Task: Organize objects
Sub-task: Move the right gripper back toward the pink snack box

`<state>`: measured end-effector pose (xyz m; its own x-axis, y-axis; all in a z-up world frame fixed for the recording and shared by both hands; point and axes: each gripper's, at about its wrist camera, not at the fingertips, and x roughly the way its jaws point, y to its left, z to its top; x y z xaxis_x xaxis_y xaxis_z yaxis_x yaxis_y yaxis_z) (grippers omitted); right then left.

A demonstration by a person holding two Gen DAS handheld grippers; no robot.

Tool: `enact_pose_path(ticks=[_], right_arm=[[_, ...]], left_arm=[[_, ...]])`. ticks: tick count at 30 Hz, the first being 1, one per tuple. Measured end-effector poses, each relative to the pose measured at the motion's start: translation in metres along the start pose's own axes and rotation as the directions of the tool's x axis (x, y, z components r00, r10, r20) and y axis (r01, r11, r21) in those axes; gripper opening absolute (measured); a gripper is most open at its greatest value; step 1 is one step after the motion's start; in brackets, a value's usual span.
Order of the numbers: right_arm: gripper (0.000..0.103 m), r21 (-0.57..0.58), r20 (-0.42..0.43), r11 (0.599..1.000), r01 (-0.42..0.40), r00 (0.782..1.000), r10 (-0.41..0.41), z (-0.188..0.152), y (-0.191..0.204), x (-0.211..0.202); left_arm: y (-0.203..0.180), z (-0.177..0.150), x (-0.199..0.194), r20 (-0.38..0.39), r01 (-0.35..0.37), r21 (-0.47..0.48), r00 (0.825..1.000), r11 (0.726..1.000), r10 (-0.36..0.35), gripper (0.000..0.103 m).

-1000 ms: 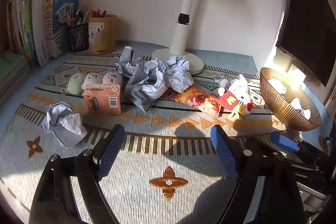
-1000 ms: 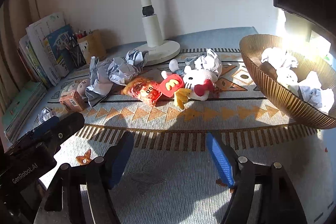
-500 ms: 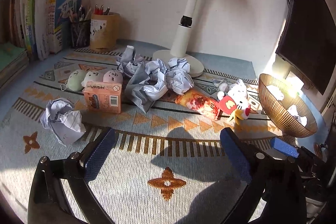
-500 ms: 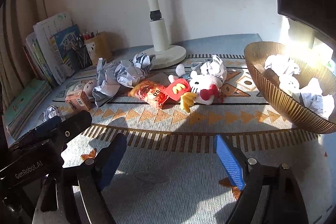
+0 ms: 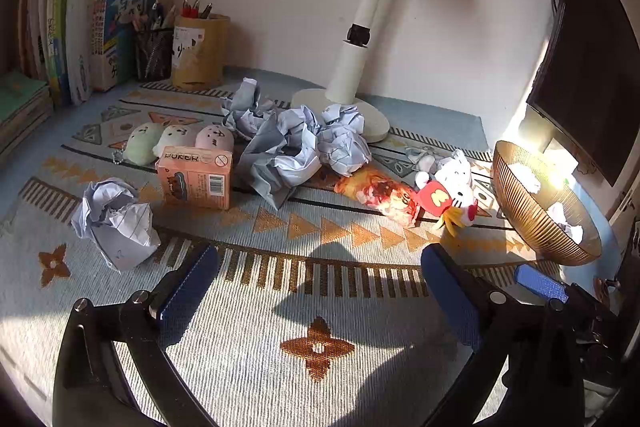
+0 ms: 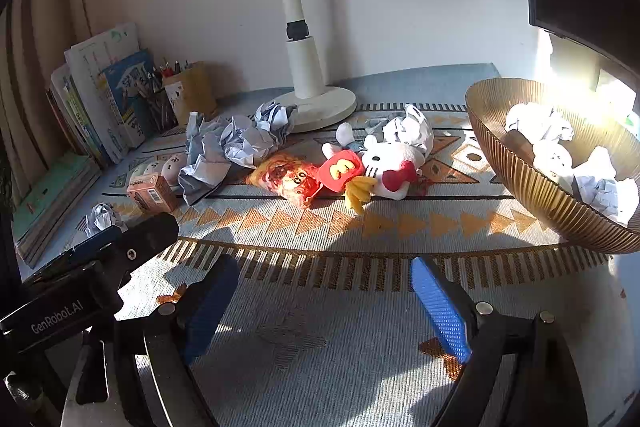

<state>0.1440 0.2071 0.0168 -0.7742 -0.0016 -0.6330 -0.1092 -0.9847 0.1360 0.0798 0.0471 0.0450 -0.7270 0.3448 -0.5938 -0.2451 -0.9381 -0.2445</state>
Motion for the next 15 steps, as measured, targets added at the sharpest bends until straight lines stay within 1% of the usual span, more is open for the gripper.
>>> enact_pose_path(ticks=[15], right_arm=[[0.087, 0.003, -0.003, 1.000, 0.001, 1.000, -0.001, 0.0001, -0.0009, 0.0014]], left_arm=[[0.0024, -0.0001, -0.0012, 0.003, 0.012, -0.016, 1.000, 1.000, -0.012, 0.102]])
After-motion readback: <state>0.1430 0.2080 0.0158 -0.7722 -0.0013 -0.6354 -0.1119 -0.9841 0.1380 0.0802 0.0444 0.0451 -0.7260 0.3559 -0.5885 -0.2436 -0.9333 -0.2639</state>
